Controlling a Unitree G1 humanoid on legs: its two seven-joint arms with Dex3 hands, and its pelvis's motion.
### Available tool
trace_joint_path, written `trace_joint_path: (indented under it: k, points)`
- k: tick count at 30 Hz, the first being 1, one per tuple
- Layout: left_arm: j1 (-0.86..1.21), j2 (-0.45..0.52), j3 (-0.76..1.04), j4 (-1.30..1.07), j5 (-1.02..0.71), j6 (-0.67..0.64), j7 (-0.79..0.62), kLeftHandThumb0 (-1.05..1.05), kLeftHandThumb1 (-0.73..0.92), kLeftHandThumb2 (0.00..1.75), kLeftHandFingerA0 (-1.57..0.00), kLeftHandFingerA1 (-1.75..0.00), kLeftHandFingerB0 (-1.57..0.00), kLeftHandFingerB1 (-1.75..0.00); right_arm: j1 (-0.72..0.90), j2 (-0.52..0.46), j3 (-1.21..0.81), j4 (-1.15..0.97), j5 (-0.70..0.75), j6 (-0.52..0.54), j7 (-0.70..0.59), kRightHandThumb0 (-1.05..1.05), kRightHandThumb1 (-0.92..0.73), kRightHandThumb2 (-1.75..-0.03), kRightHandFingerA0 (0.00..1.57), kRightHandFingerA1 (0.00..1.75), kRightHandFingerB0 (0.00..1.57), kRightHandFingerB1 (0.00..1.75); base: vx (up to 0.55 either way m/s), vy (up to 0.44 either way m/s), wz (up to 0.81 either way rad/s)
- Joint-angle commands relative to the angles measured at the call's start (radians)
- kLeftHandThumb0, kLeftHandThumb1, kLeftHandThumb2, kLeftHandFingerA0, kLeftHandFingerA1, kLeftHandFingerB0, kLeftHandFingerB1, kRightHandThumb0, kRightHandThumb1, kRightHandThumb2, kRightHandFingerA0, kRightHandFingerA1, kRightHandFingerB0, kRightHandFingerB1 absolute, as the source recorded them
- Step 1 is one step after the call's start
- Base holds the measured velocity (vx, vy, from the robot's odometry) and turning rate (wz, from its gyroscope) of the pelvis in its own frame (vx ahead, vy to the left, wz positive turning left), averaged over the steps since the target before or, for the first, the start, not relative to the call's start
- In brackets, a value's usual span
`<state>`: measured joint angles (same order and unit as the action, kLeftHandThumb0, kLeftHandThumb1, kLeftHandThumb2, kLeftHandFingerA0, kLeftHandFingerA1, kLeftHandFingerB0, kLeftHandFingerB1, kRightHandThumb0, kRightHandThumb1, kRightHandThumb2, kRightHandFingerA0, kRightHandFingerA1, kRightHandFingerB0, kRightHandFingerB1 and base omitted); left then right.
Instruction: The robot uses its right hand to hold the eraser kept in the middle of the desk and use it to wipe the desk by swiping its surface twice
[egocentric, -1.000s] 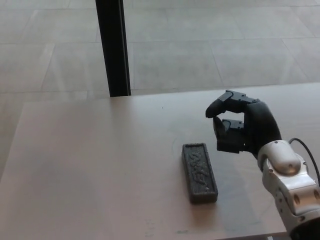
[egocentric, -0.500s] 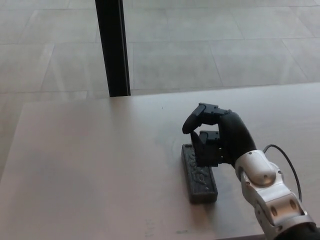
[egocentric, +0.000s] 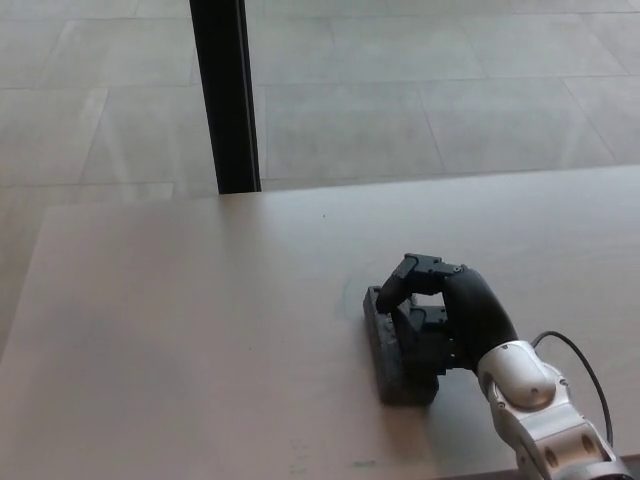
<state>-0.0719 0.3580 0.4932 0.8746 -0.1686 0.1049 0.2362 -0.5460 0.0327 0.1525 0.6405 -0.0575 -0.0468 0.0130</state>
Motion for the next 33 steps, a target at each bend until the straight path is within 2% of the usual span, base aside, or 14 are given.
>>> trace_joint_path:
  k: [1, 3, 4, 5, 6, 8, 10, 16, 19, 23, 25, 27, 29, 33]
  points:
    - [-0.004, 0.018, -0.006, -0.023, 0.004, 0.032, 0.017, -0.55, 0.72, 0.62, -0.59, -0.83, -0.55, -0.62, 0.036, -0.007, 0.018, 0.020, -0.053, 0.019, -0.024, -0.23, -0.56, -1.19, 0.95, 1.75, 0.78, 1.66, 0.00, 0.000, 0.00]
    - [-0.012, 0.022, -0.010, -0.012, 0.004, 0.038, 0.012, -0.56, 0.72, 0.61, -0.60, -0.82, -0.54, -0.62, 0.046, -0.001, 0.044, 0.060, -0.077, -0.014, -0.027, -0.18, -0.49, -1.26, 0.93, 1.75, 0.80, 1.67, 0.00, 0.000, 0.00]
    - [-0.016, 0.022, -0.012, -0.008, 0.004, 0.031, 0.010, -0.55, 0.73, 0.62, -0.59, -0.83, -0.53, -0.63, 0.045, -0.005, 0.055, 0.072, -0.085, -0.036, -0.024, -0.13, -0.44, -1.21, 0.89, 1.73, 0.82, 1.56, 0.00, 0.000, 0.00]
    - [-0.017, 0.022, -0.015, -0.009, 0.005, 0.025, 0.003, -0.55, 0.73, 0.62, -0.59, -0.83, -0.53, -0.63, 0.043, -0.006, 0.055, 0.075, -0.084, -0.040, -0.026, -0.13, -0.44, -1.21, 0.89, 1.73, 0.82, 1.56, 0.00, 0.000, 0.00]
    - [-0.019, 0.021, -0.015, -0.009, 0.003, 0.024, 0.002, -0.54, 0.73, 0.62, -0.58, -0.82, -0.54, -0.62, 0.035, -0.015, 0.092, 0.100, -0.129, -0.066, -0.039, -0.17, -0.44, -1.32, 0.91, 1.75, 0.80, 1.68, 0.00, 0.000, 0.00]
    - [-0.026, 0.022, -0.018, 0.001, 0.004, 0.023, 0.003, -0.55, 0.73, 0.62, -0.60, -0.83, -0.54, -0.62, 0.010, -0.020, 0.137, 0.141, -0.168, -0.101, -0.040, -0.20, -0.48, -1.31, 0.94, 1.75, 0.79, 1.61, 0.00, 0.000, 0.00]
    - [-0.028, 0.020, -0.018, -0.005, 0.003, 0.024, 0.009, -0.54, 0.73, 0.62, -0.59, -0.83, -0.55, -0.60, -0.015, -0.030, 0.172, 0.141, -0.193, -0.078, -0.029, -0.23, -0.51, -1.27, 0.96, 1.75, 0.79, 1.59, 0.00, 0.000, 0.00]
    - [-0.037, 0.025, -0.014, -0.017, -0.007, 0.045, 0.005, -0.54, 0.73, 0.62, -0.56, -0.82, -0.49, -0.61, -0.041, -0.065, 0.242, 0.163, -0.247, -0.122, -0.034, -0.27, -0.41, -1.39, 0.96, 1.75, 0.84, 1.62, 0.00, 0.000, 0.00]
    - [-0.046, 0.031, -0.014, 0.001, -0.011, 0.038, -0.013, -0.54, 0.74, 0.62, -0.56, -0.77, -0.52, -0.59, -0.040, -0.083, 0.262, 0.176, -0.262, -0.129, -0.027, -0.31, -0.43, -1.37, 0.95, 1.75, 0.82, 1.65, 0.00, 0.000, 0.00]
    - [-0.046, 0.024, -0.009, 0.000, -0.015, 0.023, -0.009, -0.54, 0.73, 0.62, -0.58, -0.84, -0.52, -0.62, -0.027, -0.122, 0.285, 0.176, -0.292, -0.128, -0.018, -0.29, -0.47, -1.32, 0.93, 1.75, 0.81, 1.63, 0.00, 0.000, 0.00]
    - [-0.049, 0.028, -0.021, 0.001, 0.000, 0.030, 0.000, -0.56, 0.73, 0.62, -0.60, -0.78, -0.53, -0.60, -0.020, -0.147, 0.282, 0.177, -0.294, -0.136, -0.016, -0.24, -0.49, -1.29, 0.97, 1.75, 0.80, 1.57, 0.00, 0.000, 0.00]
    - [-0.047, 0.030, -0.014, 0.000, -0.007, 0.032, 0.000, -0.56, 0.72, 0.61, -0.60, -0.80, -0.54, -0.61, -0.014, -0.168, 0.271, 0.199, -0.287, -0.166, -0.014, -0.28, -0.48, -1.29, 0.92, 1.75, 0.80, 1.63, 0.00, 0.000, 0.00]
    - [-0.053, 0.029, -0.014, 0.001, -0.006, 0.038, 0.005, -0.54, 0.73, 0.62, -0.59, -0.82, -0.52, -0.60, 0.000, -0.197, 0.210, 0.204, -0.237, -0.162, -0.006, -0.28, -0.47, -1.27, 0.88, 1.75, 0.75, 1.68, 0.00, 0.000, 0.00]
    - [-0.054, 0.032, -0.016, 0.019, -0.005, 0.027, 0.000, -0.55, 0.73, 0.62, -0.57, -0.80, -0.51, -0.61, 0.030, -0.227, 0.083, 0.208, -0.160, -0.129, 0.010, -0.23, -0.49, -1.22, 0.88, 1.75, 0.77, 1.62, 0.00, 0.000, 0.00]
